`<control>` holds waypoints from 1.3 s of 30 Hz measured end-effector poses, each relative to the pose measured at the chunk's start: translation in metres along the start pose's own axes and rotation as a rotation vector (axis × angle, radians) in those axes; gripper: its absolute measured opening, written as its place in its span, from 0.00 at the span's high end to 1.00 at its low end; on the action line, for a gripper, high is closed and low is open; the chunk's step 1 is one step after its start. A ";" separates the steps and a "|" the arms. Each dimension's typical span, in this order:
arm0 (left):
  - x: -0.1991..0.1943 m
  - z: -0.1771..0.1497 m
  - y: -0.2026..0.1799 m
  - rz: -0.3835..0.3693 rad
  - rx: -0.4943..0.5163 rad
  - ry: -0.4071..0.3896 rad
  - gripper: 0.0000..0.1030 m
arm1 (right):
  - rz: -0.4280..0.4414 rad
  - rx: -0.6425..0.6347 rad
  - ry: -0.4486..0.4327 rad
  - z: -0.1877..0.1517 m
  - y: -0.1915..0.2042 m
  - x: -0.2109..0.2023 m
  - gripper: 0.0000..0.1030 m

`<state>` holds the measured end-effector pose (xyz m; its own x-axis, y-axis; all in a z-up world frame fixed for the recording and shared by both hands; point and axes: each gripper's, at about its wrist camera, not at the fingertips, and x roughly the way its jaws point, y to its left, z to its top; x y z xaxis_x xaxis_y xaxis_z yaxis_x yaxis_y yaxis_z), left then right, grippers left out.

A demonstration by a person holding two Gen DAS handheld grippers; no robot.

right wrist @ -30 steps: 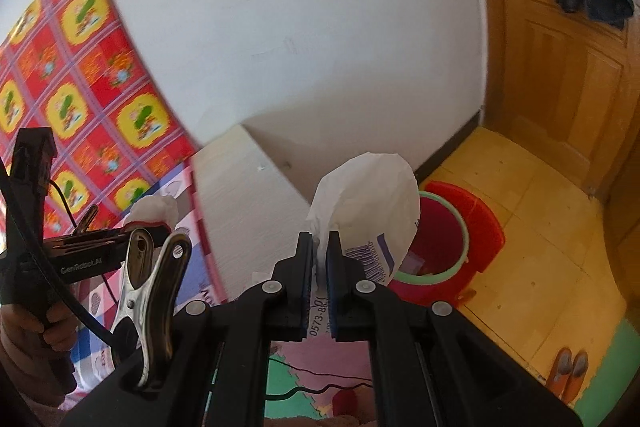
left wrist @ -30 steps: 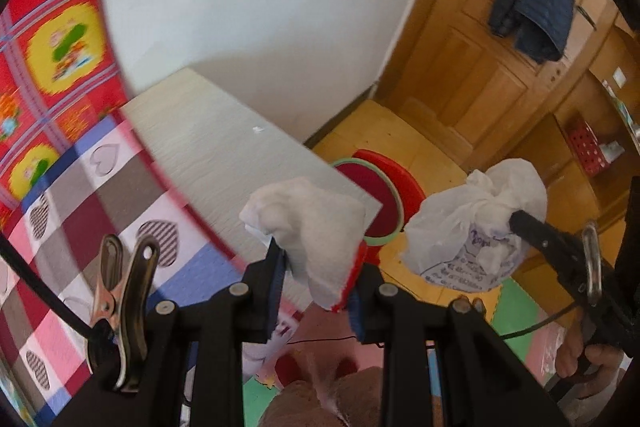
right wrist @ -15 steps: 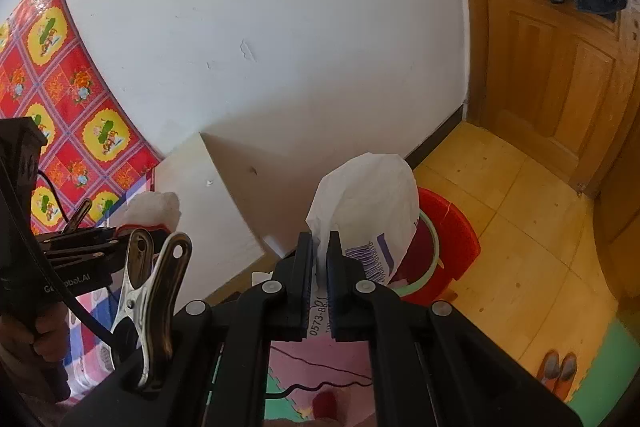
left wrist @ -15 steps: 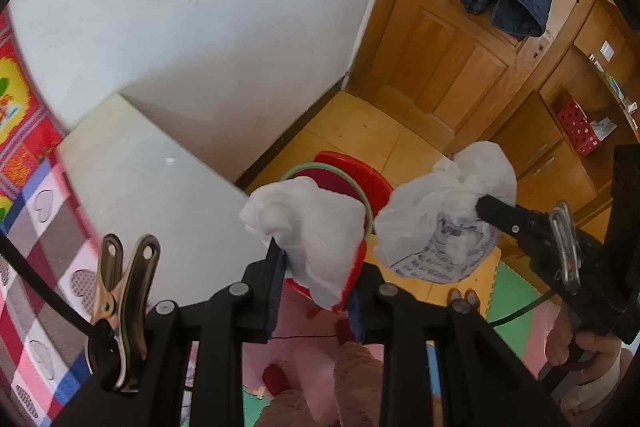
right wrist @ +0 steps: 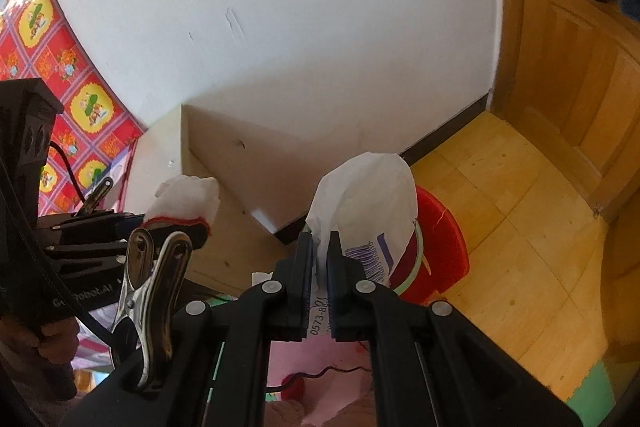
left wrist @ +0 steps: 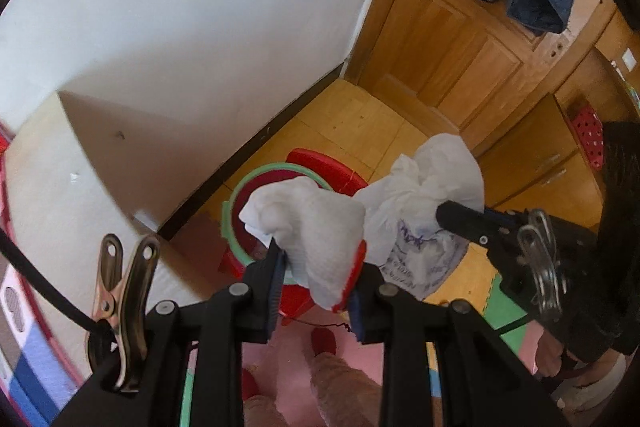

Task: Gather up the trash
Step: 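Carry the tissue and plastic bag in both grippers over the red bucket, then open both grippers to drop the tissue and bag into the bucket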

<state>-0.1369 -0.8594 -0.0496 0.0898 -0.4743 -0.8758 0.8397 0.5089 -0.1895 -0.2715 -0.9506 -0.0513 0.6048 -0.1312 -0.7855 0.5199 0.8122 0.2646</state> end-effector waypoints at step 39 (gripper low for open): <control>0.267 -0.015 0.025 0.112 -0.196 0.173 0.72 | 0.097 -0.123 0.285 -0.033 -0.118 0.239 0.93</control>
<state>-0.0999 -0.9630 -0.2947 0.0690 -0.2861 -0.9557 0.7085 0.6885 -0.1549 -0.2082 -1.0585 -0.2888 0.4457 0.1007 -0.8895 0.3808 0.8780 0.2901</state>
